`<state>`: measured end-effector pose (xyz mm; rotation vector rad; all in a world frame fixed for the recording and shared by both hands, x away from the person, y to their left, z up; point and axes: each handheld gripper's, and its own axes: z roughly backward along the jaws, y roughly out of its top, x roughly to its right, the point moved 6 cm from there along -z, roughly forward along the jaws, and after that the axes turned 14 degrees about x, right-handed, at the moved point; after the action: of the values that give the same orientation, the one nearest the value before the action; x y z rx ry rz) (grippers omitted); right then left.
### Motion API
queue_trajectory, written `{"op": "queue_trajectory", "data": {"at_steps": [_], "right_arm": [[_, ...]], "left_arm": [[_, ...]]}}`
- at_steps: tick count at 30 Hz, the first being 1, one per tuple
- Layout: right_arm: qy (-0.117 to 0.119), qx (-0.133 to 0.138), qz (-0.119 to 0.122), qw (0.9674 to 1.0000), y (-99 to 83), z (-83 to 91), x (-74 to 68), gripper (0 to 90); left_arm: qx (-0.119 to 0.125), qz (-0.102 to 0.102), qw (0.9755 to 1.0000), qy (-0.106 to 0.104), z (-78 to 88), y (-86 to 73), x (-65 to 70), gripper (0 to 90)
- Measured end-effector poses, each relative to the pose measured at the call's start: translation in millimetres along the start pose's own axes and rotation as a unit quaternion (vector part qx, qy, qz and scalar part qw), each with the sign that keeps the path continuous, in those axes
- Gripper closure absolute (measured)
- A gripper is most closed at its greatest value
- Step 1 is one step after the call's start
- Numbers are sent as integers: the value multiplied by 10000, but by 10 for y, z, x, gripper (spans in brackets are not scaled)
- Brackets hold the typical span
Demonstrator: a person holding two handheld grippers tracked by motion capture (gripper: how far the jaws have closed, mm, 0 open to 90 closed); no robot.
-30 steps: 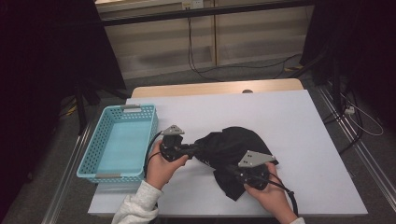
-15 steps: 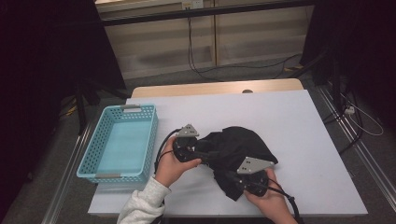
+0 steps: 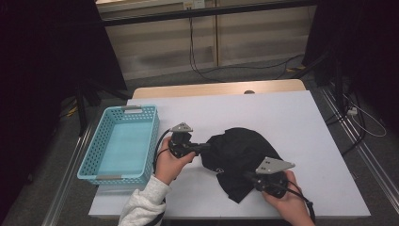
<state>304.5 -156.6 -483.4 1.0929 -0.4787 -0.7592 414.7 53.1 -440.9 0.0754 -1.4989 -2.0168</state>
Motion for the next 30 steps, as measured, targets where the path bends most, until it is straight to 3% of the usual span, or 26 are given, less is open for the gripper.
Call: {"op": "queue_trajectory", "data": {"at_steps": [3,5,10,13,18,21,23,24,25,28,30], "right_arm": [[-322,-57,-6,9995,-18,131,178,885],[-360,76,-224,9991,-29,202,265,885],[-441,46,-263,9987,-54,234,321,884],[-374,25,-251,9990,-65,208,285,884],[-321,-16,-210,9993,-73,183,242,883],[-266,-32,-211,9994,-77,159,210,882],[-277,-69,-153,9995,-82,149,195,882],[-258,-66,-157,9995,-82,146,187,881],[-244,-59,-169,9995,-80,144,181,881],[-233,-73,-162,9996,-85,140,182,881],[-226,-63,-174,9996,-87,143,182,881]], "left_arm": [[107,96,9999,72,67,38,-70,889],[206,57,9996,164,90,74,-117,791],[405,46,9988,270,-34,97,-162,441],[309,-93,9992,250,-187,44,-177,368],[131,-220,9994,232,-443,-7,-219,346],[-19,-136,9999,83,-632,-53,-234,349],[-135,-268,9995,92,-721,-84,-230,361],[-267,-360,9990,-18,-773,-107,-214,360],[-319,-356,9988,-125,-821,-125,-196,371],[-532,-416,9976,-136,-912,-169,-169,449],[-551,-285,9977,-262,-958,-181,-127,528]]}}
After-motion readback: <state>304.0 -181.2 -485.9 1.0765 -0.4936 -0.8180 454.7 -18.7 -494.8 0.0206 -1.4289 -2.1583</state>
